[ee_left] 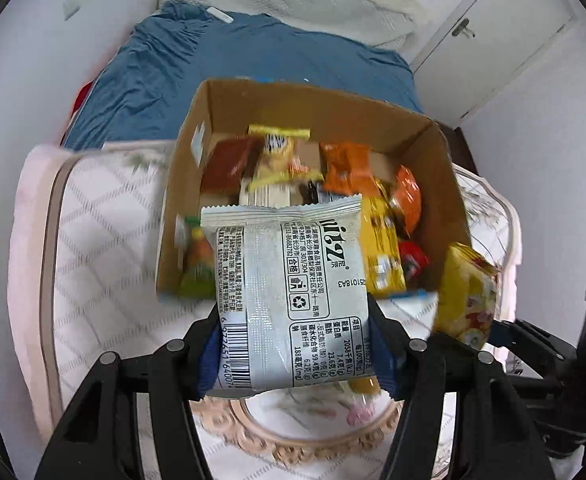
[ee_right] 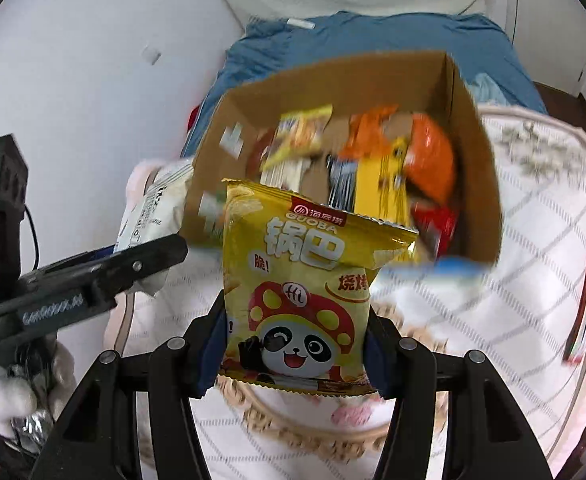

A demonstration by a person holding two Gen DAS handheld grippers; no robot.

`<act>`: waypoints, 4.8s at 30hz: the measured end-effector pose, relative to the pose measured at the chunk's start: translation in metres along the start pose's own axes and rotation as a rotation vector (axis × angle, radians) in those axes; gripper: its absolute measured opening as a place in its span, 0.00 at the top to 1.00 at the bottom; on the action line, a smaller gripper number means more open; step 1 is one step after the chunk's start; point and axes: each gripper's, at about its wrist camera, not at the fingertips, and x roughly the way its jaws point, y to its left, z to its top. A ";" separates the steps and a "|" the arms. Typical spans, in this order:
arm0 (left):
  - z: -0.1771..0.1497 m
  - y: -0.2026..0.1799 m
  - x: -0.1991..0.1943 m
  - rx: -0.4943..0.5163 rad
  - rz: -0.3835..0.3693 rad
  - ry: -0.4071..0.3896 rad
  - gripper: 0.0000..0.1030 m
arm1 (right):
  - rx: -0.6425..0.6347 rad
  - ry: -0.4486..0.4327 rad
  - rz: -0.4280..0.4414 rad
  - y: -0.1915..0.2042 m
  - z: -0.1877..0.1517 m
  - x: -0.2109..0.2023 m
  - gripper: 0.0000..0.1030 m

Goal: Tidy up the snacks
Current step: 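Carry both packets into the box and open both tools, then move both tools back toward the last snacks on the quilt, then grasp the round wrapped candy with the left tool while the right tool grasps the red-white strip packet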

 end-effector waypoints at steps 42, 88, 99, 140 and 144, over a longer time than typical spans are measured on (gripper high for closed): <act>0.061 0.017 0.052 0.026 0.142 0.036 0.02 | 0.035 0.064 -0.279 -0.033 0.050 0.088 0.03; -0.131 -0.063 0.064 -0.063 0.040 0.103 0.02 | 0.285 -0.080 -0.284 -0.144 -0.131 -0.057 0.03; -0.142 -0.081 0.132 -0.155 0.054 0.254 0.02 | 0.508 -0.026 -0.335 -0.287 -0.120 -0.031 0.03; -0.144 -0.112 0.197 -0.131 0.085 0.274 0.50 | 0.253 0.141 -0.130 -0.195 -0.149 0.057 0.48; -0.147 -0.115 0.187 -0.129 0.079 0.258 0.56 | 0.237 0.120 -0.122 -0.183 -0.146 0.053 0.49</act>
